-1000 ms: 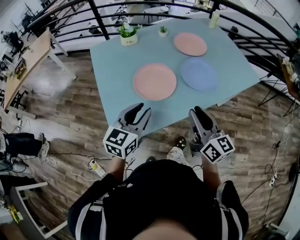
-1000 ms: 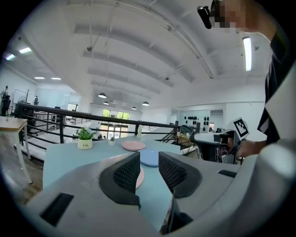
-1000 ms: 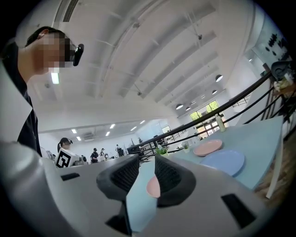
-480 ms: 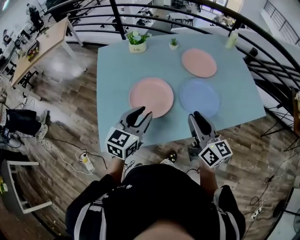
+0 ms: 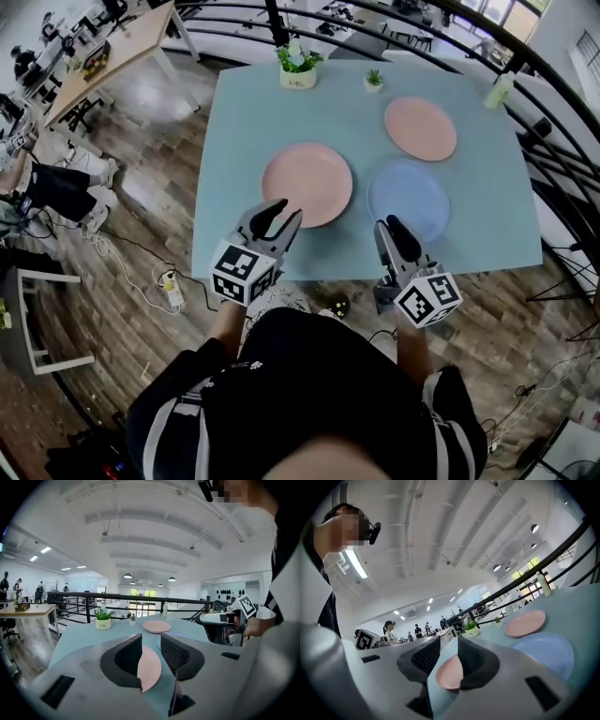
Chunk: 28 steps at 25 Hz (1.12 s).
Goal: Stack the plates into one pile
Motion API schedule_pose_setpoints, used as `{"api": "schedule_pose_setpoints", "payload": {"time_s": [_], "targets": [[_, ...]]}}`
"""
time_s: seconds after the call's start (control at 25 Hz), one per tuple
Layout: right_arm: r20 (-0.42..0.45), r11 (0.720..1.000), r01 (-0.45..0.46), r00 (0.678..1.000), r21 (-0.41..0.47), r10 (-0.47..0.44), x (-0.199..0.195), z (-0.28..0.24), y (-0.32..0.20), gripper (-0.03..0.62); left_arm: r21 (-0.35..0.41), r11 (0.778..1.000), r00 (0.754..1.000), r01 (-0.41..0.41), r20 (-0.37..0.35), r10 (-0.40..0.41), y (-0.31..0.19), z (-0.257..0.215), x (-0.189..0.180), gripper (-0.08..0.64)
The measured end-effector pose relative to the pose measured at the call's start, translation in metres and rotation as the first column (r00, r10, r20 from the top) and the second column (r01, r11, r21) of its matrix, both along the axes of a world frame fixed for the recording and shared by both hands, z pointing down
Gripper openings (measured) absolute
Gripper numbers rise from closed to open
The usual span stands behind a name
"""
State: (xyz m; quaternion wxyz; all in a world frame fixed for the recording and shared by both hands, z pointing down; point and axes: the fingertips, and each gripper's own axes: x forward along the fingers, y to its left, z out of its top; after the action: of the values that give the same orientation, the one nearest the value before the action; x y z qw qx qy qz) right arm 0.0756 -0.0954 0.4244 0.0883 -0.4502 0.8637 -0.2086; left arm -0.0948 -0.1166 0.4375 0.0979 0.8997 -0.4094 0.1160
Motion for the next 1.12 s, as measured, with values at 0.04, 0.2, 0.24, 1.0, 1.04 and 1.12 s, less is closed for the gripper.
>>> {"api": "schedule_pose_setpoints", "payload": {"time_s": [0.04,0.2,0.24,1.0,1.04,1.12], "targets": [[0.005,1.0,0.005,1.0,-0.002,-0.005,-0.002,0.001,-0.001,0.117,-0.006,1.0,1.0,0.009,0.003,-0.009,0.0,0.003,-0.003,0.106],[-0.008,1.0,0.016,1.0,-0.027,-0.017,-0.01,0.009,-0.009,0.117,-0.032,0.999,0.999,0.04,0.02,-0.04,-0.01,0.014,-0.013,0.106],[-0.017,0.999,0.017,1.0,-0.041,-0.018,-0.012,0.011,-0.012,0.118,-0.035,0.999,0.999,0.041,0.022,-0.04,-0.015,0.016,-0.014,0.106],[-0.115,0.956,-0.066,0.993,-0.287,0.034,-0.061,0.092,-0.071,0.143,-0.214,0.966,0.988,0.148,0.078,-0.134,-0.101,0.095,-0.101,0.133],[-0.129,0.951,-0.072,0.991,-0.302,0.035,-0.063,0.098,-0.073,0.143,-0.227,0.962,0.987,0.151,0.082,-0.136,-0.105,0.101,-0.106,0.135],[-0.15,0.938,-0.084,0.988,-0.336,0.034,-0.066,0.113,-0.076,0.146,-0.254,0.955,0.986,0.155,0.092,-0.136,-0.112,0.114,-0.112,0.14]]}}
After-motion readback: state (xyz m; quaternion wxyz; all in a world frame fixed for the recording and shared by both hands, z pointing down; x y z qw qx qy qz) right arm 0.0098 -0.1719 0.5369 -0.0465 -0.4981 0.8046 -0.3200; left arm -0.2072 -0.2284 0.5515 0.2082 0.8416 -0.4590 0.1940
